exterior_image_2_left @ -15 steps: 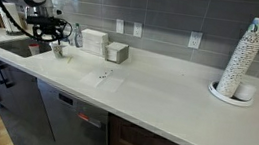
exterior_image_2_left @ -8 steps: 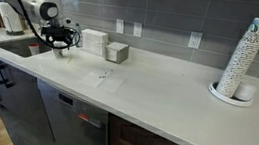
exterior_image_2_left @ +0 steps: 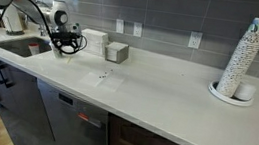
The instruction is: Pick up the plastic white spoon, push the topmost beam onto the napkin with the plastic white spoon, put the plastic white spoon on the right side of the kitchen counter
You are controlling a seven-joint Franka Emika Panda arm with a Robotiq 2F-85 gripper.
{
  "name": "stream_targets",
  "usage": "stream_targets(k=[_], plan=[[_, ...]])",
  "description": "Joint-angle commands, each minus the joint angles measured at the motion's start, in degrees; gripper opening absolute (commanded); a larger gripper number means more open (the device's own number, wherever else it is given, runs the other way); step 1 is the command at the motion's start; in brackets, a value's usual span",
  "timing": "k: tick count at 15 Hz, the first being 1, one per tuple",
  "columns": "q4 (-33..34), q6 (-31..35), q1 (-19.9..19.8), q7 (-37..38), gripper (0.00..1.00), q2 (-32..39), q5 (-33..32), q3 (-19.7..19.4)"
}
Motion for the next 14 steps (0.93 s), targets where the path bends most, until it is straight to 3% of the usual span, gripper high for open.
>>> stream_targets(k=[1,9,14], plan=[[1.97,-0.62,-0.26,0.43,1.00,1.56,-0.80,0.91],[5.51,-1.88,0.66,0.12,1.00,4.49,-1.22,1.15],[4.59,1.82,2.21,1.48,1.00,5.92,-2.77,0.94]])
